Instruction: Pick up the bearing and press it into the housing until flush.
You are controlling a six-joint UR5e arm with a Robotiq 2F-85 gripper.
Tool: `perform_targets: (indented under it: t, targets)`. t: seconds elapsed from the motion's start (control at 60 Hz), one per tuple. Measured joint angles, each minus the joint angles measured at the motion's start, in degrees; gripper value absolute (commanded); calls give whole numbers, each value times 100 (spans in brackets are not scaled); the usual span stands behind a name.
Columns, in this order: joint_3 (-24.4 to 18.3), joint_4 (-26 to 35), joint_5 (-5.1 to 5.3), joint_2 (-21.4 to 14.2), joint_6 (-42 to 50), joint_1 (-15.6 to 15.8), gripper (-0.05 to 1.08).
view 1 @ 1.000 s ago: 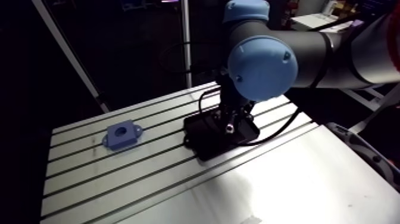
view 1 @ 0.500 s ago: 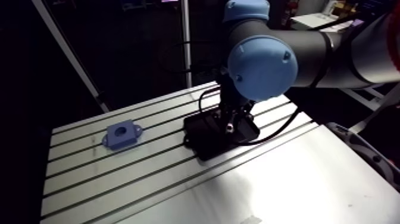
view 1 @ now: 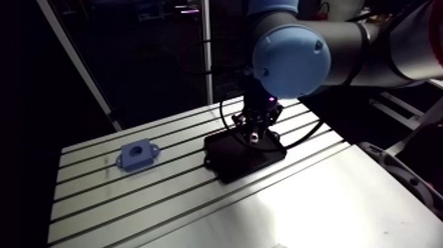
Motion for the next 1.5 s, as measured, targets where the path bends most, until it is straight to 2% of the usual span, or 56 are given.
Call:
perform_targets:
  t: [0.183,0.483,1.017,1.5]
  targets:
    - [-318,480,4,-83,380,140,62]
    - [-832,993,-9,-103,970,650,62]
    - [-1502,1222,-145,143,1527,1671,62]
    - [-2102,1326,-180,526,1780,2528,63]
